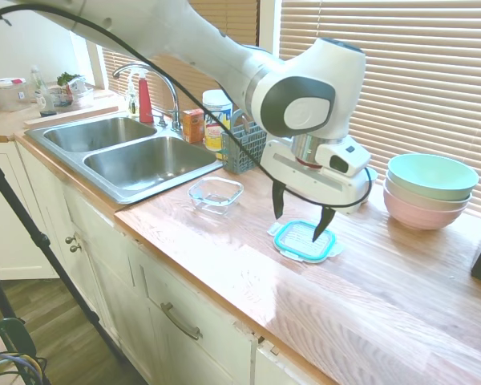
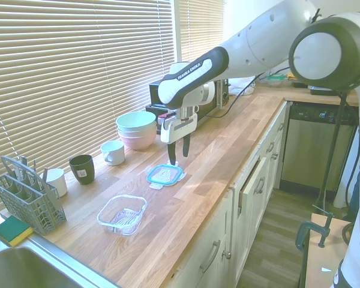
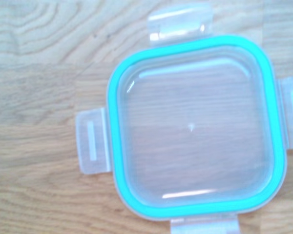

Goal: Cover the lid of the food container

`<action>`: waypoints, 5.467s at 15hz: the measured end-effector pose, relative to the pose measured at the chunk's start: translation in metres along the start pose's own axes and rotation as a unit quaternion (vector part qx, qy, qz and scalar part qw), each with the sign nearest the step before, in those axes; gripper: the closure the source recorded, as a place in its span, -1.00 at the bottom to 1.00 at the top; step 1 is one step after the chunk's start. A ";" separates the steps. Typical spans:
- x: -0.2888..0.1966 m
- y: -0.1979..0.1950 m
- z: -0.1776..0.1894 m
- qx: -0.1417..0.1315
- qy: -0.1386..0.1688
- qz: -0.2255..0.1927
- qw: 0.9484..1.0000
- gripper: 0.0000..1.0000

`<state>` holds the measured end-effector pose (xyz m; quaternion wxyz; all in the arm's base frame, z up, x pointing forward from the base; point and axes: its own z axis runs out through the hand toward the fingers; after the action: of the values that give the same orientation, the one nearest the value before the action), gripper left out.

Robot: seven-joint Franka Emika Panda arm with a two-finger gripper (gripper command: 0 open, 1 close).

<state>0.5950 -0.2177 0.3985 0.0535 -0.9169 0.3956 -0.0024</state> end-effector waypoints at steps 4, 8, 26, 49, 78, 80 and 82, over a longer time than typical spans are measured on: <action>0.043 0.000 0.009 -0.002 -0.012 -0.006 1.000 -1.00; 0.069 0.006 0.023 0.003 -0.031 0.001 1.000 -1.00; 0.112 0.023 0.054 0.062 -0.144 0.036 0.987 -1.00; 0.114 0.004 0.079 0.075 -0.156 0.038 0.984 1.00; 0.000 -0.091 -0.058 0.014 -0.047 -0.031 0.998 1.00; -0.015 -0.095 -0.067 0.004 -0.036 -0.043 0.998 1.00; -0.032 -0.101 -0.070 -0.008 -0.022 -0.055 0.998 1.00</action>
<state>0.6433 -0.1327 0.4792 0.0551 -0.9373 0.3436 0.0181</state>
